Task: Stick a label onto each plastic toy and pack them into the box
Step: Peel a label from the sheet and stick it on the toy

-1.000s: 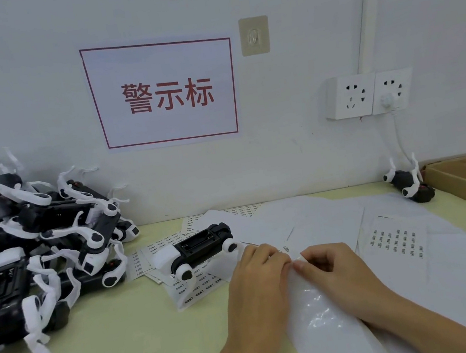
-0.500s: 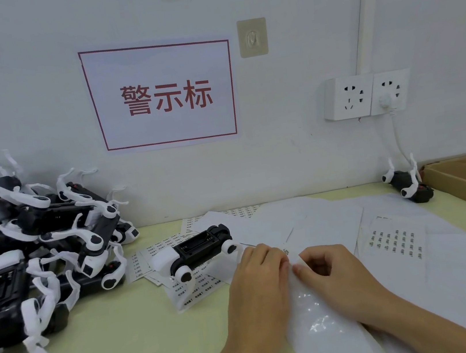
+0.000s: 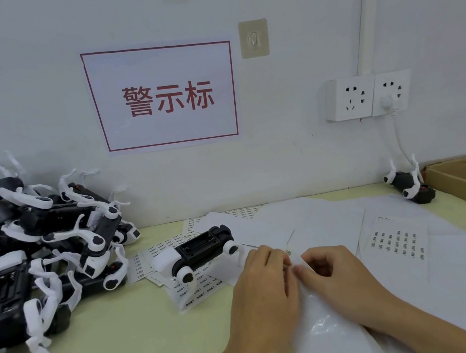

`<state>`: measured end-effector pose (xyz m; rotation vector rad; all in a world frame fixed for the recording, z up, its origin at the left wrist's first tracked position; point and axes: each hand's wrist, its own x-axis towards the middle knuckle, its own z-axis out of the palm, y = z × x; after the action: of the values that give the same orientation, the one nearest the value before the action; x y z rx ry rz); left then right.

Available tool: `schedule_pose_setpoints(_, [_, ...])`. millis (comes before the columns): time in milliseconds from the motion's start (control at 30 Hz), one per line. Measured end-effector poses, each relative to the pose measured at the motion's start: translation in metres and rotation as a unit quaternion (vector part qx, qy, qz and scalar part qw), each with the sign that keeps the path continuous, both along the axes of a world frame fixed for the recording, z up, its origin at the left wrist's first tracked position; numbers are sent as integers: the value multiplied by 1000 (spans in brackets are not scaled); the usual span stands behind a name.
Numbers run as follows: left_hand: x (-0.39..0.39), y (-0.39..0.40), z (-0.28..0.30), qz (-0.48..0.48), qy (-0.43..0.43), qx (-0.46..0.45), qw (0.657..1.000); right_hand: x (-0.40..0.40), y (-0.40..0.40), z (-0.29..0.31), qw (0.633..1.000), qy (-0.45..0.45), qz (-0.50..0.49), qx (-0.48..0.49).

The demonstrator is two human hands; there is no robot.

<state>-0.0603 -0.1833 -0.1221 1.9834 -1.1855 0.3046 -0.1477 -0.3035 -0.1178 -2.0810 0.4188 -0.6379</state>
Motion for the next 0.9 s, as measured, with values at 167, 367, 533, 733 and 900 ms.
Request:
schedule_pose_setpoints(167, [1, 1, -1, -6, -7, 0, 1000, 1, 0, -2, 1000, -1, -4, -18])
schedule_pose_setpoints(367, [4, -1, -2, 9, 7, -4, 1000, 0, 1, -2, 1000, 3, 1, -26])
schedule_pose_setpoints(533, [6, -3, -3, 17, 58, -42, 997, 0, 2, -1, 1000, 1, -2, -20])
schedule_pose_setpoints(733, [15, -4, -3, 19, 226, -133, 965, 1, 2, -2, 998, 18, -29, -43])
schedule_pose_setpoints(900, [16, -4, -2, 23, 246, -149, 958, 3, 4, -6, 997, 1, -68, -23])
